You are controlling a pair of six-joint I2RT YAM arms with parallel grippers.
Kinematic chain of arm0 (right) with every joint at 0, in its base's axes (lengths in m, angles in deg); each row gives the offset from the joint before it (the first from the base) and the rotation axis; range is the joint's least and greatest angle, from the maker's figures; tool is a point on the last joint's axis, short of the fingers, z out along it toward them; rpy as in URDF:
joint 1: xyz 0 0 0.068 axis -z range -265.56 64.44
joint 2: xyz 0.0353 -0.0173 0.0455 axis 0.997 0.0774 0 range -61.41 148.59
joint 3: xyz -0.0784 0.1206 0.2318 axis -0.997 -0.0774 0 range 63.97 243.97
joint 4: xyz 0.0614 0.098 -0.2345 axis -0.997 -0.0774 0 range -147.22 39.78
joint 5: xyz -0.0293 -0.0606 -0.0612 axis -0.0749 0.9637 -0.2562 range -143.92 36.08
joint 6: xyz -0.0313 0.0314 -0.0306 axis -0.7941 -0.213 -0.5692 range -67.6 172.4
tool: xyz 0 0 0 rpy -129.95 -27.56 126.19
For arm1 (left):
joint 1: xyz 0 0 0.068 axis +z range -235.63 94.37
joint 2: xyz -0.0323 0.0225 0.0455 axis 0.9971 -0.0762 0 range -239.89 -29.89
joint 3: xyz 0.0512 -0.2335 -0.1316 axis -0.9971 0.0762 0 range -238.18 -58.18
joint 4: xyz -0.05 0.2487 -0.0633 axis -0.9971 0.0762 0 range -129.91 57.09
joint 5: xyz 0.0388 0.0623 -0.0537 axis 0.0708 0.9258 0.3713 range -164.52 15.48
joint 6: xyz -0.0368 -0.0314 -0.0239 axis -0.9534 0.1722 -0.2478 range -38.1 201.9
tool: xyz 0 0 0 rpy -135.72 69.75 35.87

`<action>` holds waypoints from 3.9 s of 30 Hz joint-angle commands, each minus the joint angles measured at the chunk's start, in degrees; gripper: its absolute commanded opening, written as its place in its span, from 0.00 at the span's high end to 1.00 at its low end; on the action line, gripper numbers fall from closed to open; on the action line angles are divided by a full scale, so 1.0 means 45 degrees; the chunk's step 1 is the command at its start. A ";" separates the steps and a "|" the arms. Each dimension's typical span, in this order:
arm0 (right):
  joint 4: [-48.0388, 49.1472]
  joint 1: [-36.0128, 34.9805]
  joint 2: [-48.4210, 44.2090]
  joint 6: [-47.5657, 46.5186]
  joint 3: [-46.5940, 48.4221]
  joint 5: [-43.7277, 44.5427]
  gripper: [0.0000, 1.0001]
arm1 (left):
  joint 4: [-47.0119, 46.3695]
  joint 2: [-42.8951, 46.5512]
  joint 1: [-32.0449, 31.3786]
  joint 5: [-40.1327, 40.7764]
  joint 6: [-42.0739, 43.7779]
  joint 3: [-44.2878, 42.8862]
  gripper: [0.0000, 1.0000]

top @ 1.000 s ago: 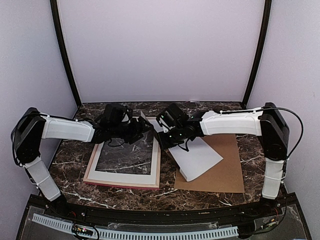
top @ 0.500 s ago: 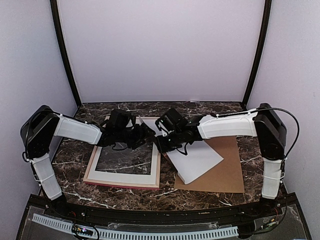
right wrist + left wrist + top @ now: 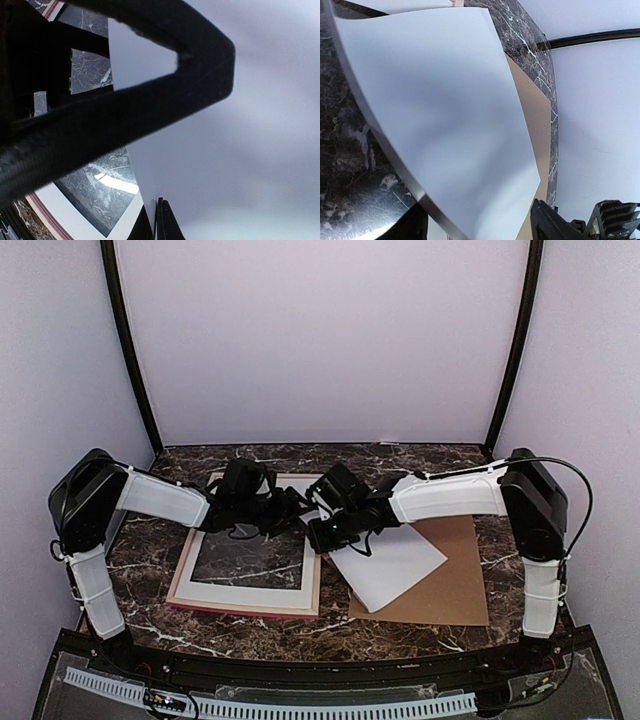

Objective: Put the photo into the frame
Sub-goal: Pass from the right arm to the left, then place the photo on the mat board.

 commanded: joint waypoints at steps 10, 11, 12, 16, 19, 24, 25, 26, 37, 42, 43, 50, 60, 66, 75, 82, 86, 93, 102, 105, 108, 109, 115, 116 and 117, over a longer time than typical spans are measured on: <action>0.0666 -0.0258 -0.0018 0.0126 0.0254 -0.0732 0.87 | -0.0377 -0.0121 0.0067 -0.0176 0.0278 -0.0234 0.61; 0.0683 -0.0255 -0.0063 0.0149 0.0230 -0.0766 0.86 | -0.0414 -0.0136 0.0066 -0.0187 0.0291 -0.0207 0.65; 0.0683 -0.0248 -0.0115 0.0127 0.0212 -0.0788 0.85 | -0.0433 -0.0151 0.0076 -0.0196 0.0335 -0.0193 0.67; 0.0677 -0.0258 -0.0327 0.0078 0.0131 -0.0863 0.78 | -0.0439 -0.0204 0.0161 -0.0267 0.0478 -0.0202 0.77; 0.0654 -0.0257 -0.0538 0.0012 0.0028 -0.0960 0.71 | -0.0435 -0.0213 0.0297 -0.0364 0.0586 -0.0196 0.85; 0.0552 -0.0258 -0.1246 -0.0257 -0.0277 -0.1125 0.53 | -0.0264 -0.0225 0.0589 -0.0928 0.0955 -0.0331 0.98; 0.0564 -0.0258 -0.1466 -0.0299 -0.0411 -0.1204 0.48 | -0.0189 -0.0225 0.0680 -0.1142 0.1040 -0.0381 0.99; 0.0568 -0.0253 -0.1706 -0.0339 -0.0520 -0.1287 0.43 | 0.0018 -0.0225 0.0725 -0.1276 0.1240 -0.0542 1.00; -0.0252 0.0073 -0.4836 -0.0859 -0.1867 -0.0864 0.13 | 0.3536 0.0035 0.2063 -0.4974 0.3987 -0.2537 1.00; -0.0470 0.1183 -0.5672 -0.1080 -0.3040 -0.0583 0.13 | 0.7910 0.0419 0.3044 -0.5391 0.7024 -0.4154 1.00; -0.0469 0.1414 -0.5784 -0.1130 -0.3261 -0.0530 0.13 | 0.9172 0.0448 0.3176 -0.5305 0.7927 -0.4654 1.00; -0.1136 0.2166 -0.6034 -0.2028 -0.3767 0.0896 0.13 | 1.4003 0.0297 0.4197 -0.3446 1.1133 -0.6900 1.00; -0.0490 0.2534 -0.5766 -0.2331 -0.4639 0.0848 0.12 | 1.8001 -0.1421 0.5522 -0.0289 1.4112 -0.9169 1.00; -0.0258 0.2555 -0.5461 -0.2331 -0.4910 0.0791 0.12 | 1.8163 -0.2274 0.5763 -0.0073 1.4777 -0.9711 1.00; -0.0107 0.2555 -0.4888 -0.2205 -0.4900 0.0613 0.13 | 1.8286 -0.3154 0.5920 -0.0399 1.4724 -1.0857 1.00; 0.0009 0.2555 -0.4545 -0.2123 -0.4932 0.0507 0.12 | 1.7964 -0.3049 0.6226 -0.1455 1.4415 -1.0764 1.00; -0.0001 0.2555 -0.4434 -0.2125 -0.4913 0.0574 0.12 | 1.7472 -0.2977 0.6405 -0.2000 1.3944 -1.0604 1.00; -0.0076 0.2555 -0.4163 -0.2164 -0.4813 0.0632 0.13 | 1.6349 -0.2558 0.6771 -0.2997 1.3193 -0.9707 1.00; -0.0103 0.2555 -0.3890 -0.2203 -0.4666 0.0625 0.13 | 1.5703 -0.2511 0.6795 -0.3313 1.2633 -0.9148 1.00; -0.0097 0.2555 -0.3844 -0.2192 -0.4659 0.0611 0.13 | 1.5595 -0.2520 0.6794 -0.3244 1.2538 -0.9124 1.00; -0.0092 0.2555 -0.3817 -0.2203 -0.4656 0.0595 0.13 | 1.5522 -0.2526 0.6798 -0.3141 1.2420 -0.9138 1.00; -0.0075 0.2555 -0.3840 -0.2186 -0.4669 0.0601 0.13 | 1.5504 -0.2518 0.6803 -0.3048 1.2366 -0.9142 1.00; -0.0072 0.2555 -0.3862 -0.2149 -0.4762 0.0657 0.13 | 1.5409 -0.2531 0.6848 -0.2743 1.2187 -0.9113 1.00; -0.0063 0.2555 -0.3881 -0.2145 -0.4799 0.0665 0.13 | 1.5401 -0.2530 0.6855 -0.2711 1.2193 -0.9108 1.00; -0.0042 0.2564 -0.3890 -0.2125 -0.4836 0.0671 0.13 | 1.5391 -0.2530 0.6861 -0.2672 1.2197 -0.9105 1.00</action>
